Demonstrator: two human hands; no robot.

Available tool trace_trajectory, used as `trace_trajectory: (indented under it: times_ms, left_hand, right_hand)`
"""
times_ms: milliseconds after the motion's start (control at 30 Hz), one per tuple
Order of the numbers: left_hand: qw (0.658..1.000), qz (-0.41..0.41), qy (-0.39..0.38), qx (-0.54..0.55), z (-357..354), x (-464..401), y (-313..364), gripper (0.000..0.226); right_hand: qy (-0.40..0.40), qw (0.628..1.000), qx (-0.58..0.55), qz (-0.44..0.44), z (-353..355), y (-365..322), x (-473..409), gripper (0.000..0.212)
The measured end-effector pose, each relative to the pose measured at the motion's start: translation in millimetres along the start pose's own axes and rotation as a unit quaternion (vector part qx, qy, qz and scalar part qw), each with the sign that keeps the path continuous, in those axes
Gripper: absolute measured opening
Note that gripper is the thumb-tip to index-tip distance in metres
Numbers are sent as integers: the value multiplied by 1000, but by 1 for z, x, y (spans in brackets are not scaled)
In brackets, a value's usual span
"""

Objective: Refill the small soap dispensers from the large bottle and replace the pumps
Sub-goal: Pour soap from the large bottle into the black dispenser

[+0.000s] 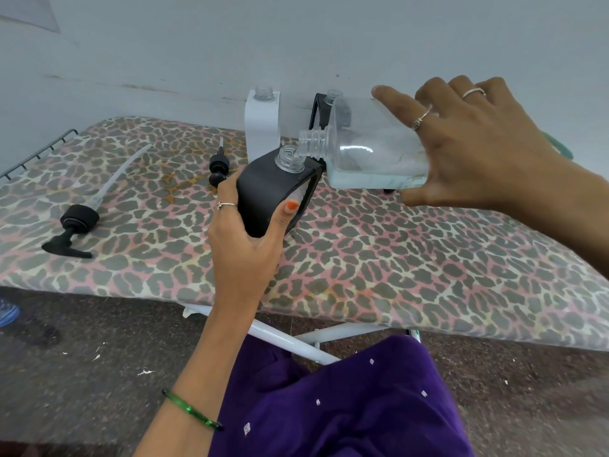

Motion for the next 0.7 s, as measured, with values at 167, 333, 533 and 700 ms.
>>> trace_trajectory:
  times_ms: [167, 333, 533, 700]
  left_hand:
    - [1000, 2, 1, -5, 0, 0, -2, 49]
    - [1000, 1, 4, -10, 0, -1, -2, 46]
    - [1000, 6, 1, -6, 0, -1, -2, 49]
    - [1000, 1, 4, -8, 0, 0, -2, 48]
  right_hand:
    - [-3, 1000, 0, 0, 1, 0, -2, 106]
    - [1, 1000, 9, 2, 0, 0, -2, 108]
    - [-1, 1000, 13, 5, 0, 1, -2, 109]
    - [2, 1000, 13, 6, 2, 0, -2, 108]
Point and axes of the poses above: each hand's wrist, its own x-axis away from the middle knuckle, its own z-axis out of the back of the hand, y = z × x, the point moved 4 cm from there along -x, towards the middle knuckle, and after that the axes turned 11 degrees about y, right-handed, at the moved point
